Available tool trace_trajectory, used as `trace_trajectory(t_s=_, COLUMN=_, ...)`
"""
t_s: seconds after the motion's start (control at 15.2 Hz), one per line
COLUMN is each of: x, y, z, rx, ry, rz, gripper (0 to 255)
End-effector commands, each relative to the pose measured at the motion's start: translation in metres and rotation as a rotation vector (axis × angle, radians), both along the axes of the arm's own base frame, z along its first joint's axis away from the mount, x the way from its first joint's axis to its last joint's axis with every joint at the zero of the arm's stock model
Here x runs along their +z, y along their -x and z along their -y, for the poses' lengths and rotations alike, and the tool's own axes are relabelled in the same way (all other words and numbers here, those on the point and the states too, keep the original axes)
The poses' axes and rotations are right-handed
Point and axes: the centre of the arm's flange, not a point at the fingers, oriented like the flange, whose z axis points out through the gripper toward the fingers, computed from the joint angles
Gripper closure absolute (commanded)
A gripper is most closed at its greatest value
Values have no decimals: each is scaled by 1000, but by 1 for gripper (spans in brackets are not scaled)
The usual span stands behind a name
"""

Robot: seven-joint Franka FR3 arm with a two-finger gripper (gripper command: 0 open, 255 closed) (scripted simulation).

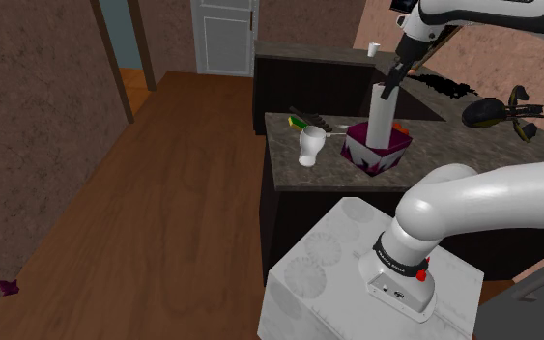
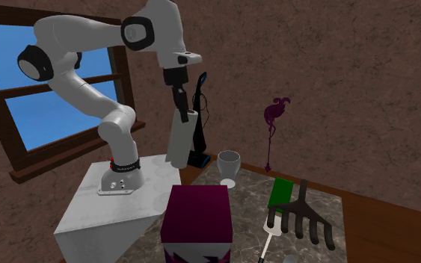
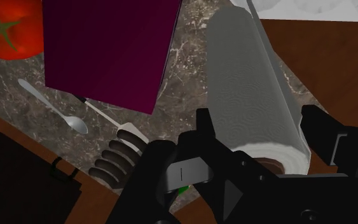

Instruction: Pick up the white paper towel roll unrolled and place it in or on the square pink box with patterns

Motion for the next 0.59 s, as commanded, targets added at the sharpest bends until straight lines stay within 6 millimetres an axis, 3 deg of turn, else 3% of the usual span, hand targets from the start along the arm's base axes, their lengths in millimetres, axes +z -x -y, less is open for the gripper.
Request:
trace_trajectory(t_s=0.0, x=11, y=0, z=0, rx=0, ry=0, rz=0, gripper=255)
trace_trajectory(t_s=0.46, x=48, y=0, z=0, rx=0, ry=0, rz=0, gripper=255)
trace_trajectory(t_s=0.53, x=54, y=1, z=12, rx=0, ry=0, rz=0, gripper=255)
